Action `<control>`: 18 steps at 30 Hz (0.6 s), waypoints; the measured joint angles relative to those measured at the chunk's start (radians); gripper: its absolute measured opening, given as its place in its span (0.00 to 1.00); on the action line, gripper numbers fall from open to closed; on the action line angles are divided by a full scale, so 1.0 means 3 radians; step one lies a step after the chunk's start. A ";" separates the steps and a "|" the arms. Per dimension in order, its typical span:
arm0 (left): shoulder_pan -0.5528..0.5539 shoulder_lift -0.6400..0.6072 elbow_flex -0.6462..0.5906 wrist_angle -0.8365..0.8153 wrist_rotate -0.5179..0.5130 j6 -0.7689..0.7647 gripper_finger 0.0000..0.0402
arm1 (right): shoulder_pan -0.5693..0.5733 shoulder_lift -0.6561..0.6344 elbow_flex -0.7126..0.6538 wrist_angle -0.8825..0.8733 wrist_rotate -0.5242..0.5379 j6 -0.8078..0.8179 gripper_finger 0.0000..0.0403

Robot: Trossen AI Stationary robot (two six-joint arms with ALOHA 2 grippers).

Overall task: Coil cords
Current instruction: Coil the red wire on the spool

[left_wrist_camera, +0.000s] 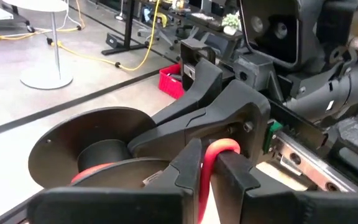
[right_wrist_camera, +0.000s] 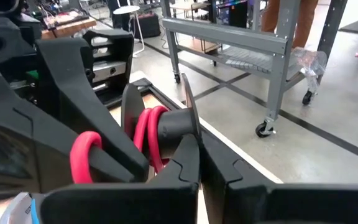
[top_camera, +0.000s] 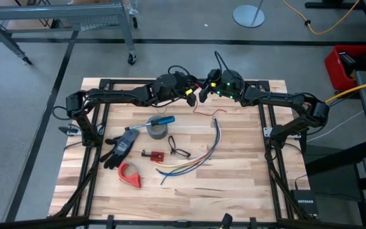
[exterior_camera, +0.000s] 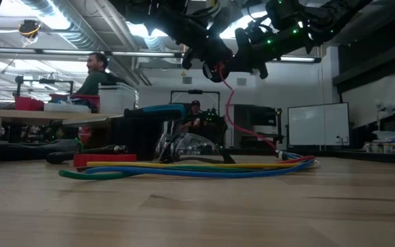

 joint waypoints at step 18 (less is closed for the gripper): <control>-0.0053 0.0002 -0.0004 -0.0013 -0.0018 0.0102 0.12 | 0.0000 -0.0005 0.0009 -0.0036 0.0130 -0.0030 0.00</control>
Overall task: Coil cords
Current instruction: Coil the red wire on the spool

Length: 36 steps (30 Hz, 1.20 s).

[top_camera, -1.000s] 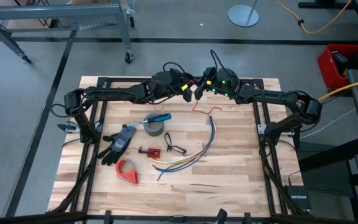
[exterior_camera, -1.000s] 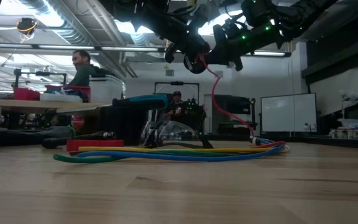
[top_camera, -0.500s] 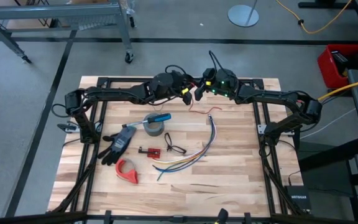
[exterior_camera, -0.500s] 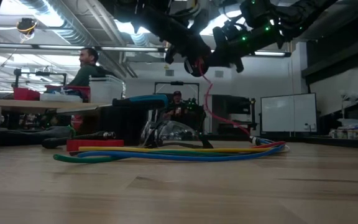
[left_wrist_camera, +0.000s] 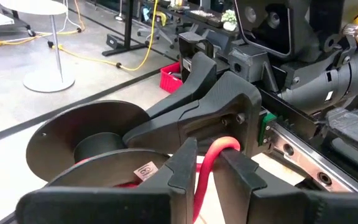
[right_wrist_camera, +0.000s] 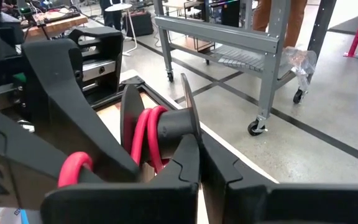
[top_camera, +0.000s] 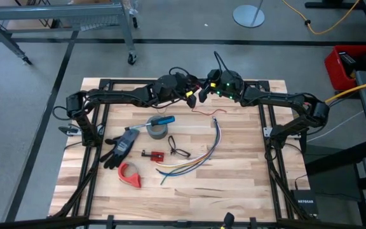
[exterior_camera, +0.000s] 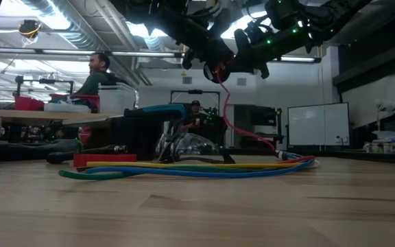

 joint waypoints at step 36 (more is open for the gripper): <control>-0.0147 0.0003 -0.0010 -0.0892 0.0032 0.0083 0.12 | -0.0163 -0.0062 0.0003 0.0379 -0.0325 0.0072 0.00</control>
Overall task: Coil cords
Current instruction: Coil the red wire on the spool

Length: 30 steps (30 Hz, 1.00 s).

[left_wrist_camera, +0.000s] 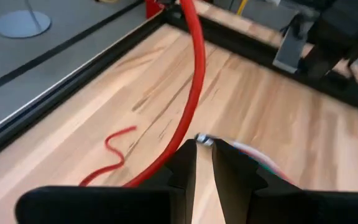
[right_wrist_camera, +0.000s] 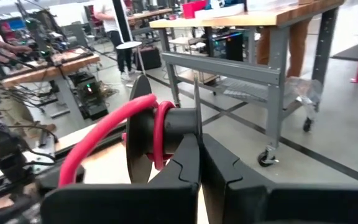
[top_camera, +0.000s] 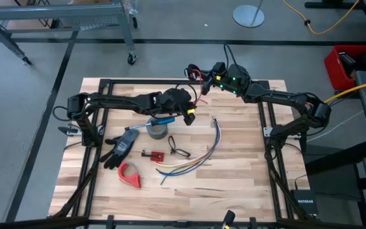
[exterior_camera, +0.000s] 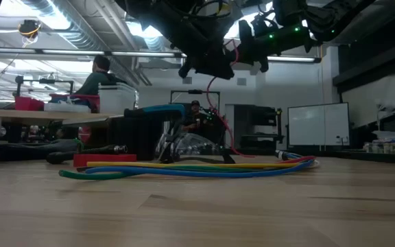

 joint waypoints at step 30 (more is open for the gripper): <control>-0.0164 -0.0006 0.0004 -0.0859 -0.0140 0.0015 0.24 | -0.0276 0.0005 -0.0004 -0.0321 -0.0636 0.0017 0.00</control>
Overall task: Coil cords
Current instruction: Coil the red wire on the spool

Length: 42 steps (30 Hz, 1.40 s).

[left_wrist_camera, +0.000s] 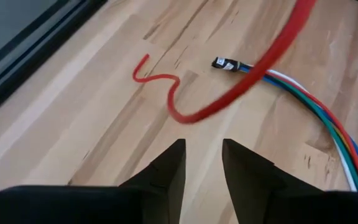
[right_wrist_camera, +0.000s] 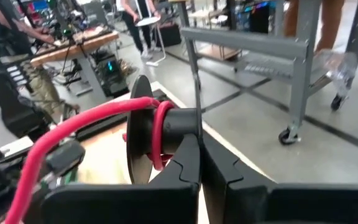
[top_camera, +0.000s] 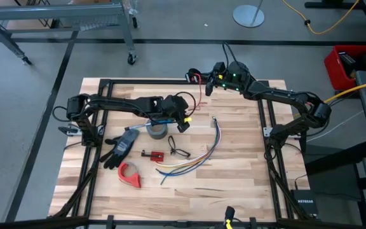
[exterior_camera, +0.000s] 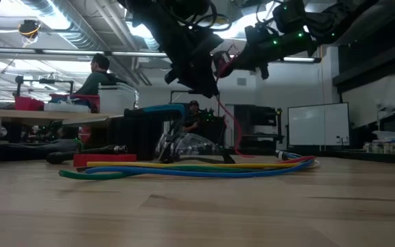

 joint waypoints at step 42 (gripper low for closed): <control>-0.0022 0.0000 0.0000 -0.0022 -0.0371 0.0085 0.19 | -0.0046 0.0000 -0.0001 -0.0077 -0.0298 -0.0135 0.00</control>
